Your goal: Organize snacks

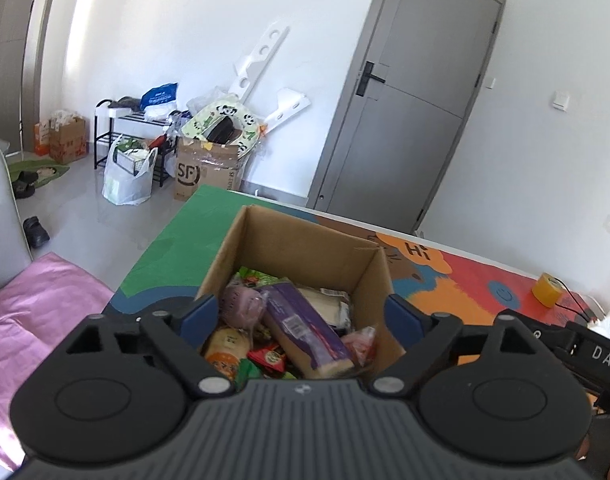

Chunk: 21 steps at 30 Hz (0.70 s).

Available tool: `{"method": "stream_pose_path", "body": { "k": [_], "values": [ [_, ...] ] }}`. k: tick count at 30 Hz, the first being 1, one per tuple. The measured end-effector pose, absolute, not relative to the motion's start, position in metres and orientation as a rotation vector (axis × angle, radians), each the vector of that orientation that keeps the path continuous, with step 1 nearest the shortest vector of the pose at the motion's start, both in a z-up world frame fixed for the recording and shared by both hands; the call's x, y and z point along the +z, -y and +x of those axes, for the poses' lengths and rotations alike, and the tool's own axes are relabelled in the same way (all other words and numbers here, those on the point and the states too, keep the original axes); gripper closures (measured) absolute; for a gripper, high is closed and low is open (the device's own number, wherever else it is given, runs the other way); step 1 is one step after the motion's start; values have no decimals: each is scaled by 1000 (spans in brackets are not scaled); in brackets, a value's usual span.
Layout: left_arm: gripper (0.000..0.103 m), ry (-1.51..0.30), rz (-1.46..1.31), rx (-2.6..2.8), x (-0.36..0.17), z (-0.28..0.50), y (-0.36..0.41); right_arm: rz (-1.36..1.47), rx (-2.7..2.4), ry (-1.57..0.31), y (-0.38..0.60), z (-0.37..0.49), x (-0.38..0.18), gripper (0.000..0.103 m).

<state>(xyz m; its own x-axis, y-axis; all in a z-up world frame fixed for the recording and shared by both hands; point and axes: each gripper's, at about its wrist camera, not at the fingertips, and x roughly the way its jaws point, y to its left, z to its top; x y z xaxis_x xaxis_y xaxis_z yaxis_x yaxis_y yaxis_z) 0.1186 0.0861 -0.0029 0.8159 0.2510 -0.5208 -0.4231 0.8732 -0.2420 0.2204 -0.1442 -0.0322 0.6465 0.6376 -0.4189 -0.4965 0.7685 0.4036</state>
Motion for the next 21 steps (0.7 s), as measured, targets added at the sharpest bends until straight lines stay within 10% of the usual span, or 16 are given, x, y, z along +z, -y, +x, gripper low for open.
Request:
{"method": "stream_pose_path", "body": {
  "k": [21],
  "values": [
    [5,-508,-265,267,8,75,-41,234,597,-535,210,171,-21,0]
  ]
}}
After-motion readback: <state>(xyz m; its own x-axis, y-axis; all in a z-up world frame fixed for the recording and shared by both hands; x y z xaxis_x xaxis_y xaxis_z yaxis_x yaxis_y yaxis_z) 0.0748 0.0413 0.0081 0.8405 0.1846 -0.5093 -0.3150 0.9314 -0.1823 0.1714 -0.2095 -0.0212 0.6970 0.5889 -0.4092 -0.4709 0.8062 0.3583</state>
